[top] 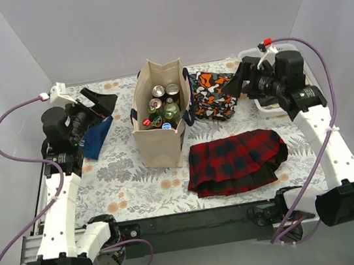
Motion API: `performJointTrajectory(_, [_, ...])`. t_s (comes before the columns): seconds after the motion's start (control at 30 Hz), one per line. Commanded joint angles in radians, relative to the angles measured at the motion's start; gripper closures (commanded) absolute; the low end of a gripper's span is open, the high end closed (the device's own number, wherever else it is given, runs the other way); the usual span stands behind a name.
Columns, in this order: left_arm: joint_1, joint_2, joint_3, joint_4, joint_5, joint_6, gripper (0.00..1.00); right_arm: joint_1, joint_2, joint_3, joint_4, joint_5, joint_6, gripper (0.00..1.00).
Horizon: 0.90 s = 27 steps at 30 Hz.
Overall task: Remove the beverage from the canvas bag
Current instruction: Take out the drink from the canvas bag.
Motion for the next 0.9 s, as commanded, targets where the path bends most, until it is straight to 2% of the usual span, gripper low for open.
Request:
performJointTrajectory(0.0, [-0.002, 0.019, 0.011, -0.054, 0.118, -0.008, 0.02, 0.002, -0.19, -0.243, 0.196, 0.01, 0.083, 0.02])
performJointTrajectory(0.13, [-0.002, 0.042, 0.034, -0.065, 0.139, -0.005, 0.02, -0.003, -0.284, -0.398, 0.454, -0.034, 0.125, 0.02])
performJointTrajectory(0.27, [-0.002, 0.042, 0.07, -0.086, 0.144, 0.032, 0.02, -0.003, -0.224, -0.399, 0.484, -0.2, 0.115, 0.02])
performJointTrajectory(0.37, [-0.002, 0.022, 0.109, -0.152, 0.075, 0.101, 0.04, -0.001, -0.178, -0.411, 0.474, -0.214, 0.089, 0.02])
performJointTrajectory(0.5, [-0.003, 0.007, 0.136, -0.249, -0.012, 0.165, 0.08, 0.029, -0.196, -0.419, 0.41, -0.112, -0.007, 0.02])
performJointTrajectory(0.6, [-0.014, 0.019, 0.152, -0.278, -0.031, 0.199, 0.1, 0.104, -0.172, -0.333, 0.297, -0.006, -0.089, 0.02])
performJointTrajectory(0.63, [-0.022, 0.028, 0.162, -0.284, -0.04, 0.202, 0.11, 0.17, -0.166, -0.304, 0.243, 0.04, -0.103, 0.02])
performJointTrajectory(0.7, [-0.051, 0.034, 0.172, -0.292, -0.061, 0.207, 0.12, 0.245, -0.138, -0.235, 0.202, 0.184, -0.137, 0.02])
performJointTrajectory(0.83, [-0.176, 0.065, 0.199, -0.325, -0.185, 0.245, 0.13, 0.38, -0.089, -0.147, 0.125, 0.333, -0.144, 0.05])
performJointTrajectory(0.87, [-0.242, 0.098, 0.23, -0.341, -0.216, 0.253, 0.14, 0.394, -0.084, -0.13, 0.117, 0.376, -0.145, 0.05])
